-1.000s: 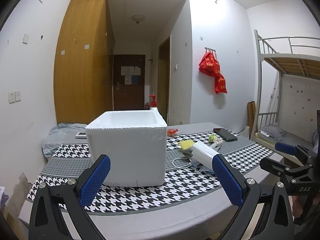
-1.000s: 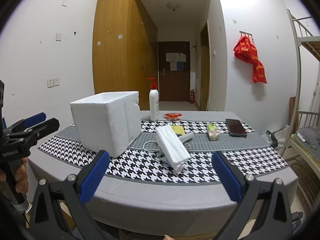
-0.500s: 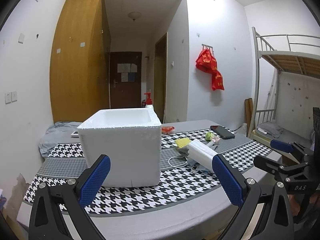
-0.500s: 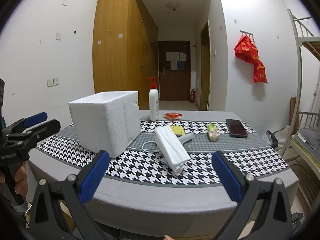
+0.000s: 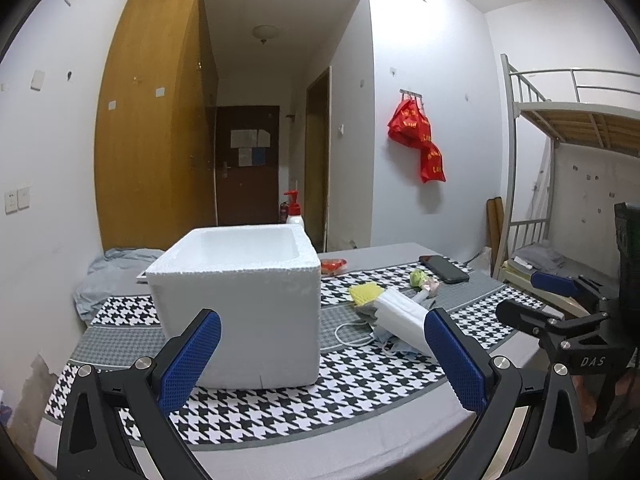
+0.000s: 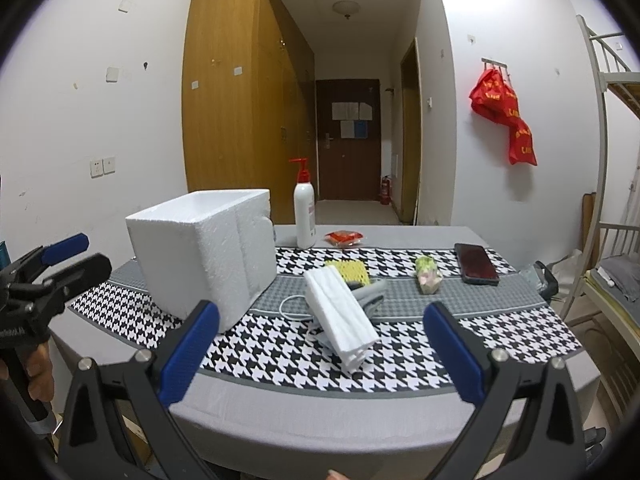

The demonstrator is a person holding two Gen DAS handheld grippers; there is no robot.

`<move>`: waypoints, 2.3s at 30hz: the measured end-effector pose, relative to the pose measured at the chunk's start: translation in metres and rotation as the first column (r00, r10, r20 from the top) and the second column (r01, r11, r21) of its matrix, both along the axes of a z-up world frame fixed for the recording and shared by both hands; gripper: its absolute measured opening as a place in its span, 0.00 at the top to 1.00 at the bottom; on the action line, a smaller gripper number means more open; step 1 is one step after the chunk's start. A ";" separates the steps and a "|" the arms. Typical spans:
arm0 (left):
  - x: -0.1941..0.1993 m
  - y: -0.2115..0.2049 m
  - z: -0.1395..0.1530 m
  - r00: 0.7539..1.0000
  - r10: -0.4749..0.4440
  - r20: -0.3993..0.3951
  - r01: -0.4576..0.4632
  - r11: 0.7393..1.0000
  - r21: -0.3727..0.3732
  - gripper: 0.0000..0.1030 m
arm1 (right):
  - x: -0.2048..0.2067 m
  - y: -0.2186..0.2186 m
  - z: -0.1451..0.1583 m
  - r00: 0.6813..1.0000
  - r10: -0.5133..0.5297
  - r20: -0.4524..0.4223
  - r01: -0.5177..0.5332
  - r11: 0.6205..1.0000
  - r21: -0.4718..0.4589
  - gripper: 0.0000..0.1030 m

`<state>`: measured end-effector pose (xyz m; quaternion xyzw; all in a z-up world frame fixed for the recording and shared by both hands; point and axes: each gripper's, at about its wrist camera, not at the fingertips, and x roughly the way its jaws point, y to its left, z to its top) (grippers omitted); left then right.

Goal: Organize soft objects

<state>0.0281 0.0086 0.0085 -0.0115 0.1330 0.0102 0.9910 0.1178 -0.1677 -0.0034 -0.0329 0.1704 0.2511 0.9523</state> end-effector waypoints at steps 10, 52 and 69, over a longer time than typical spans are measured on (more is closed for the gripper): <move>0.023 -0.015 -0.010 0.996 -0.070 -0.064 0.066 0.997 -0.050 0.01 | 0.012 -0.011 -0.008 0.999 -0.034 -0.030 0.034 0.999 0.001 0.00; 0.096 -0.060 -0.052 0.946 -0.242 -0.215 0.247 0.969 -0.002 0.01 | 0.120 0.018 -0.074 0.935 0.164 -0.315 -0.211 0.970 -0.121 0.70; 0.116 -0.091 -0.049 0.934 -0.253 -0.253 0.267 0.963 0.023 0.01 | 0.118 -0.040 -0.048 0.956 0.103 -0.273 -0.115 0.993 -0.029 0.89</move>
